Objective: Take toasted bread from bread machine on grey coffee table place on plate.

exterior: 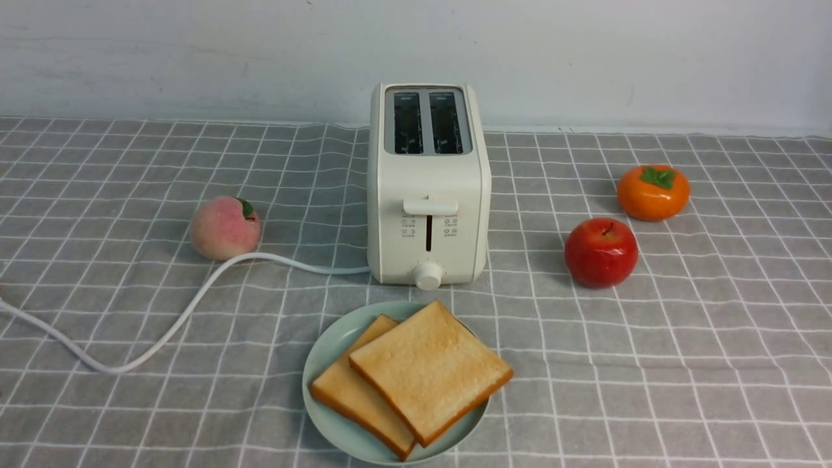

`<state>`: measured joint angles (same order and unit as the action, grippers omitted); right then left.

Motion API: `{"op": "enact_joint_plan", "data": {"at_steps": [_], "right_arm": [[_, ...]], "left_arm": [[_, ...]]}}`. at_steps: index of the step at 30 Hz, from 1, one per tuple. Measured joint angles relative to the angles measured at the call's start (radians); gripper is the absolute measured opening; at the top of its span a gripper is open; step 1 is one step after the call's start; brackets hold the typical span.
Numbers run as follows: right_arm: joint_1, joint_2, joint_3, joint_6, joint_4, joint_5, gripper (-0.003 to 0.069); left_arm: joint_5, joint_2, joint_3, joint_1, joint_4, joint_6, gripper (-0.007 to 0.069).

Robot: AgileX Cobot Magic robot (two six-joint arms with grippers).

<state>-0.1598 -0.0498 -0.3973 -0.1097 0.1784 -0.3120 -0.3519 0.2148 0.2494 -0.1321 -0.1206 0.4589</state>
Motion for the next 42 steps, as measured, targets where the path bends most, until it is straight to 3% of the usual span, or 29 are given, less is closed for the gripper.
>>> {"op": "enact_joint_plan", "data": {"at_steps": [4,8,42], "right_arm": [[0.000,0.000,0.000,0.000,0.000,0.000,0.0036],[-0.001,0.002,0.000,0.000,0.000,0.003,0.0043],[-0.001,0.002,0.000,-0.003,0.000,-0.002,0.0092]], "left_arm": [[-0.001,-0.172,-0.174,0.069,0.000,0.000,-0.0003],[-0.022,-0.223,-0.273,0.066,0.001,0.000,-0.0001],[-0.035,-0.225,-0.280,0.057,0.008,0.000,0.0020]]}}
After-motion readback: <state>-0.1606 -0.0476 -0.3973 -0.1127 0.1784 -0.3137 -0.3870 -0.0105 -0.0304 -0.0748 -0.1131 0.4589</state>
